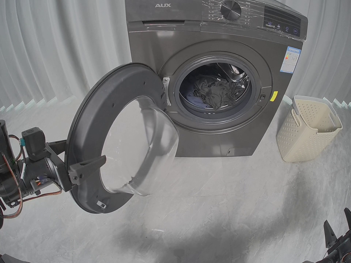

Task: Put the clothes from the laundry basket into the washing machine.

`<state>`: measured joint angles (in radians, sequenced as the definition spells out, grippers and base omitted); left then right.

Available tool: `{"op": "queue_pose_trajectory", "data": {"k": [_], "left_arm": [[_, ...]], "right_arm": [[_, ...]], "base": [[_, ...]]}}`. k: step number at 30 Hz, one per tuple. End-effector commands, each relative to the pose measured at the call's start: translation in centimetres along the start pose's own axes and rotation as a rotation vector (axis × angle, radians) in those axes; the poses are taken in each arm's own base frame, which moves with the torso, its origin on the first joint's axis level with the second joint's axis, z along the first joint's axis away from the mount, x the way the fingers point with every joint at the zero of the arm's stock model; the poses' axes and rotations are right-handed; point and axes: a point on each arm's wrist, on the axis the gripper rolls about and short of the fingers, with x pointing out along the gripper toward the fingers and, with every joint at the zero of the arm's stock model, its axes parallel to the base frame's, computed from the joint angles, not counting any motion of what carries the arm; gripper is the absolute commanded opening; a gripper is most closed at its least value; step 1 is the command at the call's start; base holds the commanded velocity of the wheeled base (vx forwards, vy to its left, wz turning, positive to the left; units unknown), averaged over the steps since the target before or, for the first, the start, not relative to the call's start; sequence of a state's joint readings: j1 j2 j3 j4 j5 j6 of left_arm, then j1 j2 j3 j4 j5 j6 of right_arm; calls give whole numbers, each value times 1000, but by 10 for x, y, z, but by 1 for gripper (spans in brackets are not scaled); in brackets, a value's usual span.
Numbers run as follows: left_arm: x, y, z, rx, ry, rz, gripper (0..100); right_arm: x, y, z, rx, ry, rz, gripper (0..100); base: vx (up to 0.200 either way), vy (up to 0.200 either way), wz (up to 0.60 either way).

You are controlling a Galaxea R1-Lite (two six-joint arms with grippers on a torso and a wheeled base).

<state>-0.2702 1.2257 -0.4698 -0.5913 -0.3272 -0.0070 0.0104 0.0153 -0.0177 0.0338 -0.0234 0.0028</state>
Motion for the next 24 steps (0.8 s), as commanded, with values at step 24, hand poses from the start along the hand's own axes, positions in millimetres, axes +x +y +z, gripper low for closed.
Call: {"op": "queue_pose_trajectory", "data": {"k": [24], "left_arm": [[-22,-12,-11,-35,-17,58,100]], "right_arm": [[-1,0,-2,0,-8,1,100]], "base": [[0,0,0]]}}
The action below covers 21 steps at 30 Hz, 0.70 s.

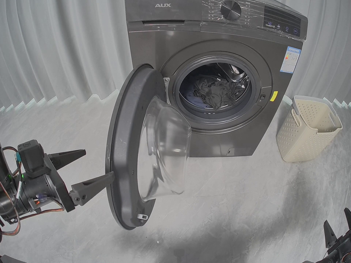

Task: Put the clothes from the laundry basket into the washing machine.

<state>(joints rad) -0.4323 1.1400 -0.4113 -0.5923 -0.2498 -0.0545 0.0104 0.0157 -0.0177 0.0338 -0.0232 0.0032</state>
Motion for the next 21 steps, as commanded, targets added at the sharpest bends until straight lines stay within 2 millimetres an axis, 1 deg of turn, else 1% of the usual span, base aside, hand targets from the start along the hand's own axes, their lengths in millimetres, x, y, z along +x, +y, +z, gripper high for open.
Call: {"op": "queue_pose_trajectory", "data": {"k": [1,2,3,8,16,18,19,20,21], "left_arm": [[-9,17,-5,-18,-1,141,100],[-11,23,-9,-25,10,181,100],[-11,25,-10,-27,14,189,100],[-8,27,-13,-39,33,196,100],[18,35,-26,-57,140,179,100],[22,35,-28,-56,149,171,100],[29,35,-30,-53,154,165,100],[30,35,-31,-53,155,163,100],[35,34,-32,-53,151,152,100]], "right_arm": [[-1,0,-2,0,-9,1,100],[-1,0,-2,0,-9,1,100],[-1,0,-2,0,-9,1,100],[-1,0,-2,0,-9,1,100],[-1,0,-2,0,-9,1,100],[-1,0,-2,0,-9,1,100],[-1,0,-2,0,-9,1,100],[-1,0,-2,0,-9,1,100],[-1,0,-2,0,-9,1,100]], "base": [[0,0,0],[0,0,0],[0,0,0],[0,0,0],[0,0,0],[0,0,0],[0,0,0],[0,0,0],[0,0,0]]}}
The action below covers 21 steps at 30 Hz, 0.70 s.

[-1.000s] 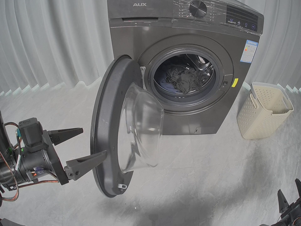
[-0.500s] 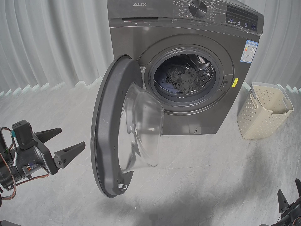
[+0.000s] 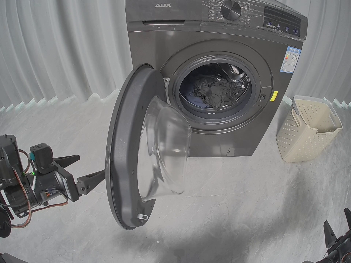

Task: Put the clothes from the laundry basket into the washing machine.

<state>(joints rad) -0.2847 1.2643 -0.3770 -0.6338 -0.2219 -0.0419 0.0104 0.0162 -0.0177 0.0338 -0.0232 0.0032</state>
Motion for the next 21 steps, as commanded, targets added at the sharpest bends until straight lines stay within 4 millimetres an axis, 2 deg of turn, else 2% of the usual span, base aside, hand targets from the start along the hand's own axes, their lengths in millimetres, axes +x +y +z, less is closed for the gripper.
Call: {"op": "queue_pose_trajectory", "data": {"k": [1,3,4,11,21], "left_arm": [[21,-2,-9,-5,54,-25,100],[21,-2,-9,-5,54,-25,100],[35,-7,-4,11,20,-42,100],[52,-17,-1,24,26,-78,100],[86,-42,7,45,-5,-129,100]], "right_arm": [[-1,0,-2,0,-9,1,100],[-1,0,-2,0,-9,1,100],[-1,0,-2,0,-9,1,100],[-1,0,-2,0,-9,1,100],[-1,0,-2,0,-9,1,100]], "base": [[0,0,0],[0,0,0],[0,0,0],[0,0,0],[0,0,0]]}}
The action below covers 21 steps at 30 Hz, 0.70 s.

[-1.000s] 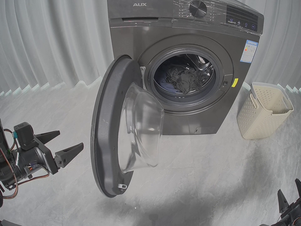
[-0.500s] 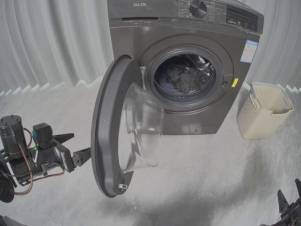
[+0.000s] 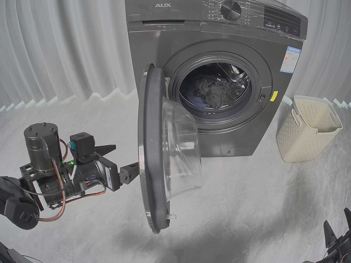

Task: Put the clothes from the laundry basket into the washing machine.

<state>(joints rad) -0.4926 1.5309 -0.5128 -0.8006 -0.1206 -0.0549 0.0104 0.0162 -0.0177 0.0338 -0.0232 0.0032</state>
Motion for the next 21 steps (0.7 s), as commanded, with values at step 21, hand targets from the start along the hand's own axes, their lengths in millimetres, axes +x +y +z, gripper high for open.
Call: {"op": "queue_pose_trajectory", "data": {"k": [21], "left_arm": [[79,-38,10,-2,-60,-84,100]], "right_arm": [[-1,0,-2,0,-9,1,100]], "base": [[0,0,0]]}}
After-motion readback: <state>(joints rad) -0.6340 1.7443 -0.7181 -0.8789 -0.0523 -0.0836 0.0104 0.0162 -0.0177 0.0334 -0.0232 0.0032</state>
